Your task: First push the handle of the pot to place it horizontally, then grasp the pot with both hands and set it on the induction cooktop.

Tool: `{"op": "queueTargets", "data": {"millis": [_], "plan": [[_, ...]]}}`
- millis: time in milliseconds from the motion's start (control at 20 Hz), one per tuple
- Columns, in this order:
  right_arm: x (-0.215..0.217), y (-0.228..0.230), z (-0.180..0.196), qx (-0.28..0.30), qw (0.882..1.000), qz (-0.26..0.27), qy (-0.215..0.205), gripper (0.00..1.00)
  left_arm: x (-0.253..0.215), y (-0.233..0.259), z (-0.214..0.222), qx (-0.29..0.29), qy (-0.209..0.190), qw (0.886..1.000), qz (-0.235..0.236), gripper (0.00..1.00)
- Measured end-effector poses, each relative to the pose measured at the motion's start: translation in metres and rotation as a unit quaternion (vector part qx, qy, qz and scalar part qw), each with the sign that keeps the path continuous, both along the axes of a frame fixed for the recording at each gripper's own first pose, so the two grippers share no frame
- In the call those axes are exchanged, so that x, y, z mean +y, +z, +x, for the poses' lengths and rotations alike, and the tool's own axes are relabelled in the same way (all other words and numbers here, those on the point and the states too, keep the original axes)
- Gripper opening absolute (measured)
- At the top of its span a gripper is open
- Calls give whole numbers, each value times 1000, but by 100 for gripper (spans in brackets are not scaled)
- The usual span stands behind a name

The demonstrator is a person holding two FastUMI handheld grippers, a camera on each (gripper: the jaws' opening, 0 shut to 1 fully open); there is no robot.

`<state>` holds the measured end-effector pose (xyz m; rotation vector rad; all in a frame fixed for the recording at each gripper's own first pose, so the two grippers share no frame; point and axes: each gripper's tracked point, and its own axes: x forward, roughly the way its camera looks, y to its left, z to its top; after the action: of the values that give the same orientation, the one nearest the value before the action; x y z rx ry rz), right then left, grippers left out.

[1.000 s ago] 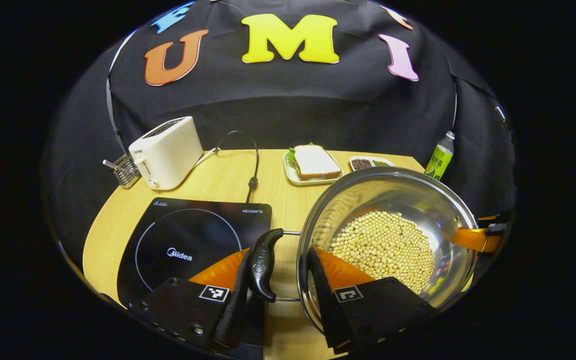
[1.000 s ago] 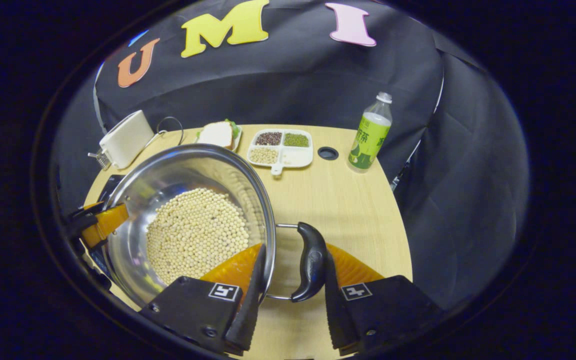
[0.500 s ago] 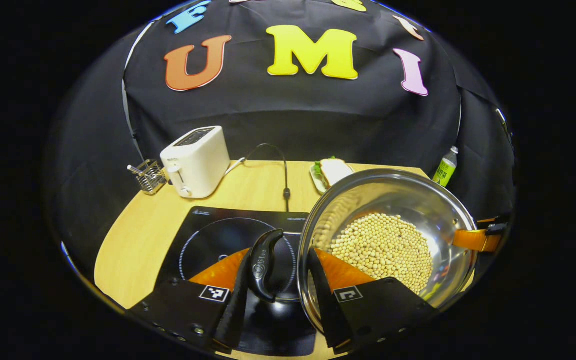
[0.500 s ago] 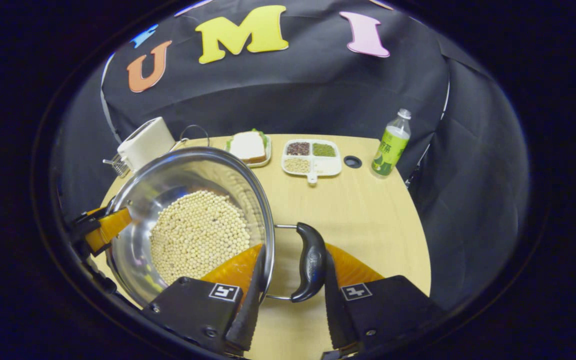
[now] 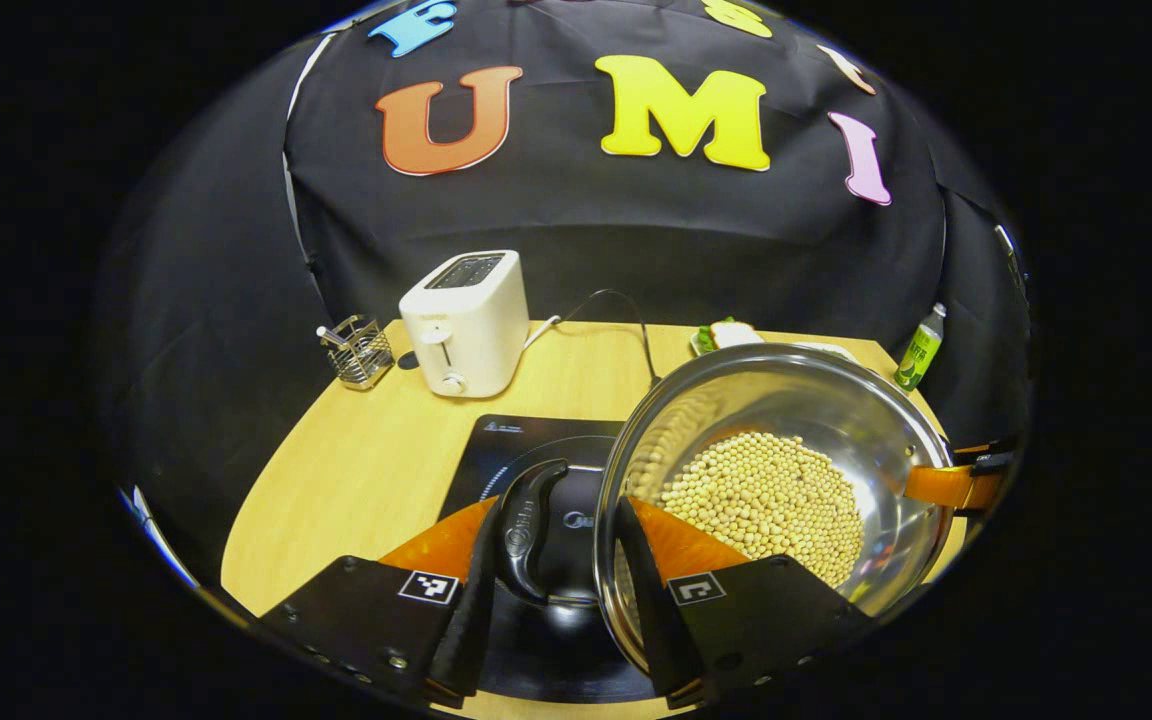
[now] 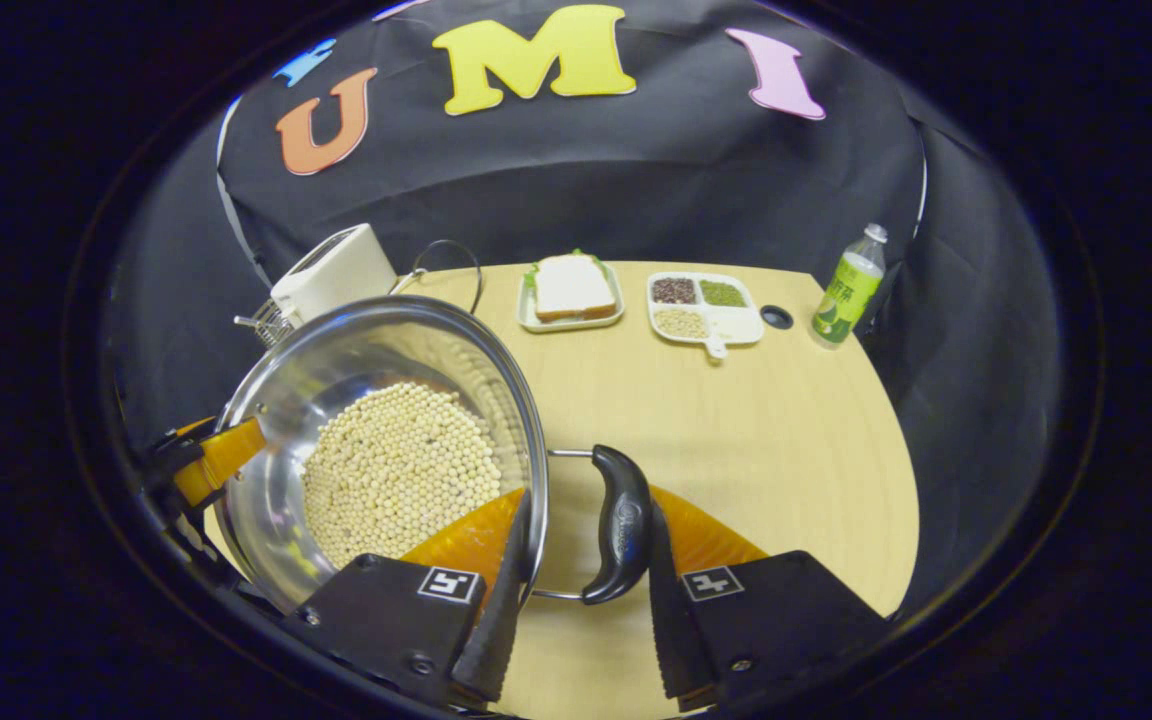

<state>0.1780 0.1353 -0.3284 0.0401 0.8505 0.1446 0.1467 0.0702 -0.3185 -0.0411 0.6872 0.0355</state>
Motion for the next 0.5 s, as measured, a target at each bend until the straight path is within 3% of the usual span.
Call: {"op": "queueTargets", "data": {"millis": [500], "plan": [[83,-25,16,26,1000,9,11,58,79,-30,17,22,9,1000,10,61]]}}
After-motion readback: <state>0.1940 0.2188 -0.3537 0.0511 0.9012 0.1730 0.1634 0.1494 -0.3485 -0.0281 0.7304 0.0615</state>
